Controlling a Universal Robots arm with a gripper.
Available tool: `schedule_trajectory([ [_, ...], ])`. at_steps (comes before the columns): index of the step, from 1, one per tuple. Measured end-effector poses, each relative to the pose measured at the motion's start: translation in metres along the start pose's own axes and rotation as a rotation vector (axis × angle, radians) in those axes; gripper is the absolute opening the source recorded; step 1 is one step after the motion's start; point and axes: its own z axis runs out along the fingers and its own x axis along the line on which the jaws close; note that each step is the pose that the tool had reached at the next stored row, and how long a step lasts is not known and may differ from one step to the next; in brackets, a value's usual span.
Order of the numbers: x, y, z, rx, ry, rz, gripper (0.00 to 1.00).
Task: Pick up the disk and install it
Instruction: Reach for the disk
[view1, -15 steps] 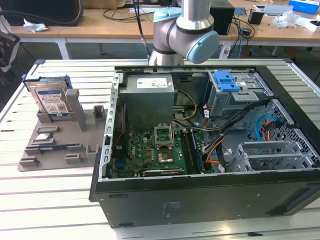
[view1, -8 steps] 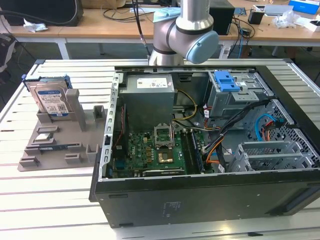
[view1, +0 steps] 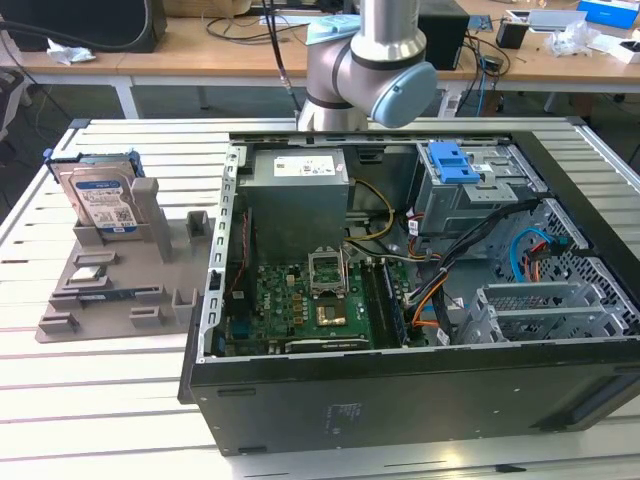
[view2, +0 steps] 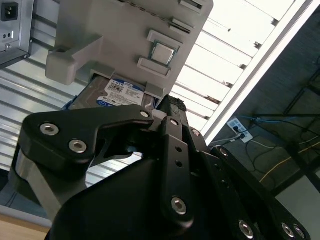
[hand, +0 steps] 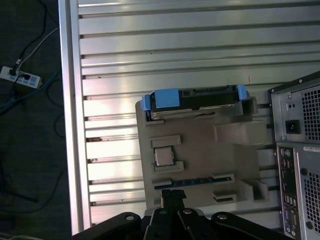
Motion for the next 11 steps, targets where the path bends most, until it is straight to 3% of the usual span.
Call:
schedule_trajectory([
  [2,0.0039,-0.0003,-0.0001,0.0,0.0,0.0,0.11],
  [4,0.0031,0.0004,0.0,0.0,-0.0001,0.0,0.11],
  [11,-0.0062,0.0248,0.0019,0.0008,0.0001,-0.005,0.11],
])
